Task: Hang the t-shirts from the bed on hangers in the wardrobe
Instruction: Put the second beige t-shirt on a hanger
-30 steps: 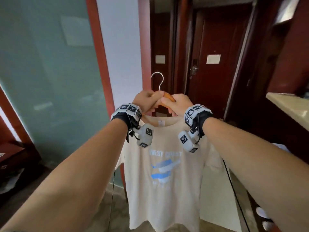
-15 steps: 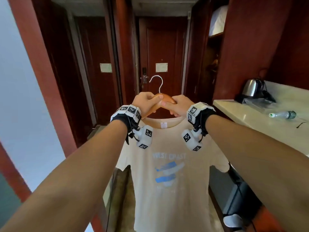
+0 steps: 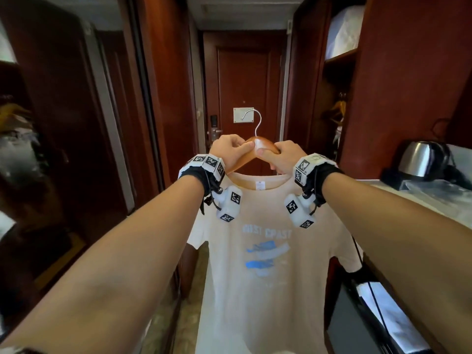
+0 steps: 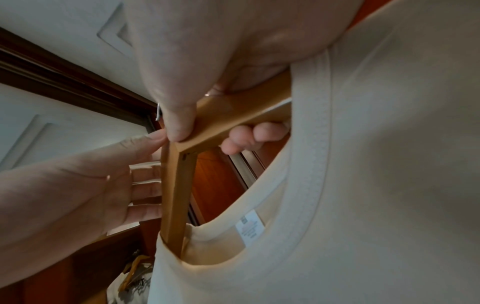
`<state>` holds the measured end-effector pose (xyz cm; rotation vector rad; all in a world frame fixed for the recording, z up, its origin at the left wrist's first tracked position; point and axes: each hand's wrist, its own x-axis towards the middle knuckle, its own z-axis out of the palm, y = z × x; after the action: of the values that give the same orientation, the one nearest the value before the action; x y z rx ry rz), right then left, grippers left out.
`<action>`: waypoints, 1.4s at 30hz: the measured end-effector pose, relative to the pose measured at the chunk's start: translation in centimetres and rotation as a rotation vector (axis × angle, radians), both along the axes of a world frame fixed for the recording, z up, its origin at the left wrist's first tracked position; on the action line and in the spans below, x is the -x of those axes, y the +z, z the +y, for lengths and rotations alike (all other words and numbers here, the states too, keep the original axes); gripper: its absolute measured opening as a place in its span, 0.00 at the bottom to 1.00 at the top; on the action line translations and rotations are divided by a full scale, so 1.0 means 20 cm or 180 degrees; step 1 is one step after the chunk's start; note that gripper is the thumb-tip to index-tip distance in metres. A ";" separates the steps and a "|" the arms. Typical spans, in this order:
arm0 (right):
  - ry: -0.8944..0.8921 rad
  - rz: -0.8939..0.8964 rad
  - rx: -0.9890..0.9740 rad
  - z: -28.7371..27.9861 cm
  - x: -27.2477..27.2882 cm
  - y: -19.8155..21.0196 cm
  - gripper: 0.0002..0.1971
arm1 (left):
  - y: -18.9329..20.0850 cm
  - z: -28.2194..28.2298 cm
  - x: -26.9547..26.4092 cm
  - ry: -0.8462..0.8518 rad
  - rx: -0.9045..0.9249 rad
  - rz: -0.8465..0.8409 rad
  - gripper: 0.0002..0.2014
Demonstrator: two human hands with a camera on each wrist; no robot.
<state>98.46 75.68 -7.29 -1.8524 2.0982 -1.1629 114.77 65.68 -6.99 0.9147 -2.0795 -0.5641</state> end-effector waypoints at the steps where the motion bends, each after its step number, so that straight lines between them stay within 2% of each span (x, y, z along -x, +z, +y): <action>1: -0.0007 -0.0001 0.0006 -0.10 0.07 0.02 0.24 | 0.01 -0.10 0.07 0.0052 -0.0014 0.0005 0.16; 5: -0.0047 0.0011 -0.0080 -0.51 0.32 0.07 0.23 | 0.05 -0.50 0.31 0.0197 -0.0079 -0.0023 0.16; 11: -0.0212 -0.0120 -0.0183 -1.12 0.62 0.06 0.19 | 0.00 -1.16 0.67 0.0188 -0.0246 -0.0108 0.19; 18: -0.0705 -0.0175 -0.0202 -1.77 0.97 0.04 0.22 | -0.04 -1.91 1.10 -0.0193 -0.0231 -0.0073 0.14; 23: -0.1251 -0.0251 -0.0228 -2.18 1.31 0.09 0.17 | 0.02 -2.42 1.56 -0.0625 -0.0267 -0.0196 0.12; 29: -0.1920 -0.0179 -0.0249 -2.50 1.81 0.08 0.21 | 0.03 -2.78 2.15 -0.1167 -0.0204 -0.0297 0.11; 34: -0.2511 -0.0056 -0.0319 -2.66 2.30 0.09 0.21 | 0.02 -3.03 2.70 -0.1686 -0.0157 -0.0511 0.09; 42: -0.3339 -0.0237 -0.0450 -2.82 3.09 0.11 0.18 | 0.08 -3.25 3.51 -0.2338 -0.0194 -0.0278 0.06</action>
<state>36.75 19.21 -5.10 -0.5399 3.0612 -1.1024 44.54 0.70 -5.37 0.1724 -2.4701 -0.9745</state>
